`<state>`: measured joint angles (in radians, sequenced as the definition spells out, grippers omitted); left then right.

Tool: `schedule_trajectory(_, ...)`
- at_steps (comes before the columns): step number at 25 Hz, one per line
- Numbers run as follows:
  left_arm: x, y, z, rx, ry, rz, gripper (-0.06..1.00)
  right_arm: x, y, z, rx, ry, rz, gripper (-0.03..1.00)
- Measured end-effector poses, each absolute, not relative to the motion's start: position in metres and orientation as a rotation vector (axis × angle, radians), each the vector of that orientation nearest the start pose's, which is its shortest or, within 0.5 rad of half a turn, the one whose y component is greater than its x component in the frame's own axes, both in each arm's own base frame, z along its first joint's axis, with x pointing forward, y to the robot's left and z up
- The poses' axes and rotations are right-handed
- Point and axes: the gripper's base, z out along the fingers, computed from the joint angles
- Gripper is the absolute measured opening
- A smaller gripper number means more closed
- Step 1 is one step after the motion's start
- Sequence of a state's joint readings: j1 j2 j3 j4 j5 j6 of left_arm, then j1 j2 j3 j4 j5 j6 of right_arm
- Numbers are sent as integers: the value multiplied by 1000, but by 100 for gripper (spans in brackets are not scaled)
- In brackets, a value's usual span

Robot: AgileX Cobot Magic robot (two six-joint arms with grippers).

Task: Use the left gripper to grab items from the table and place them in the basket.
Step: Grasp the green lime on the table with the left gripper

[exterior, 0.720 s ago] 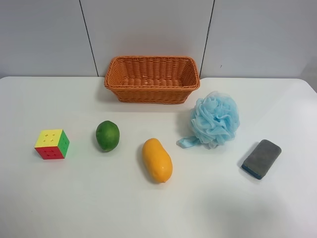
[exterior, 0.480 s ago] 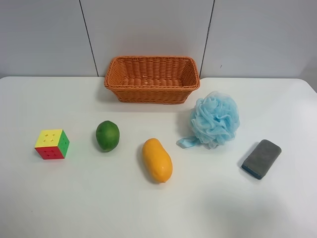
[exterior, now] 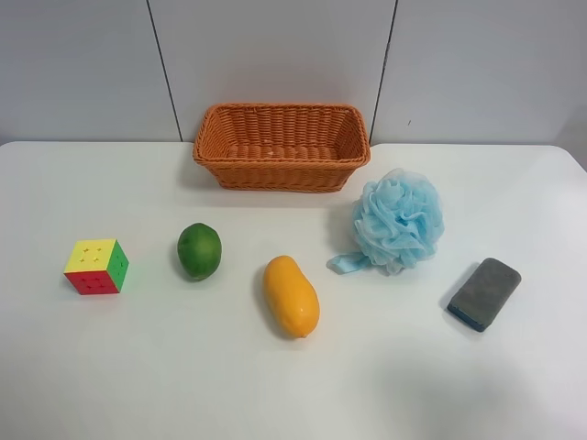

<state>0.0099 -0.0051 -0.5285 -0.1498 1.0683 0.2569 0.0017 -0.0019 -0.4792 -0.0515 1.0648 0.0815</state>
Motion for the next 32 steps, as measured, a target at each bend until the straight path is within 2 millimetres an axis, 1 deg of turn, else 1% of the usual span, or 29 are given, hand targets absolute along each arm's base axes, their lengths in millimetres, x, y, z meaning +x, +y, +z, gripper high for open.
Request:
schedule_trajectory(6, -9, -12, 286, 251, 1996, -13, 99, -3, -4, 271, 84, 2064, -11, 99)
schedule_trajectory(8, -4, -12, 290, 234, 2032, -29, 99, -3, -4, 271, 84, 2064, -11, 99)
schedule_trajectory(10, 4, -12, 303, 219, 2080, -46, 99, -3, -4, 271, 84, 2064, -11, 99)
schedule_trajectory(14, 31, -12, 334, 205, 2171, -99, 99, -3, -4, 271, 84, 2064, -11, 99)
schedule_trajectory(17, 62, -13, 355, 210, 2247, -110, 99, -3, -4, 271, 84, 2064, -11, 99)
schedule_trajectory(19, 91, -15, 362, 196, 2323, -121, 99, -3, -4, 271, 84, 2064, -11, 99)
schedule_trajectory(21, 118, -17, 366, 189, 2390, -135, 99, -3, -4, 271, 84, 2064, -11, 99)
schedule_trajectory(24, 160, -22, 365, 183, 2461, -177, 99, -3, -4, 271, 84, 2064, -11, 99)
schedule_trajectory(27, 199, -33, 353, 176, 2532, -220, 99, -3, -4, 271, 84, 2064, -11, 99)
schedule_trajectory(30, 227, -54, 336, 184, 2588, -247, 99, -3, -4, 271, 84, 2064, -11, 99)
schedule_trajectory(32, 241, -70, 322, 187, 2626, -253, 99, -3, -4, 271, 84, 2064, -11, 99)
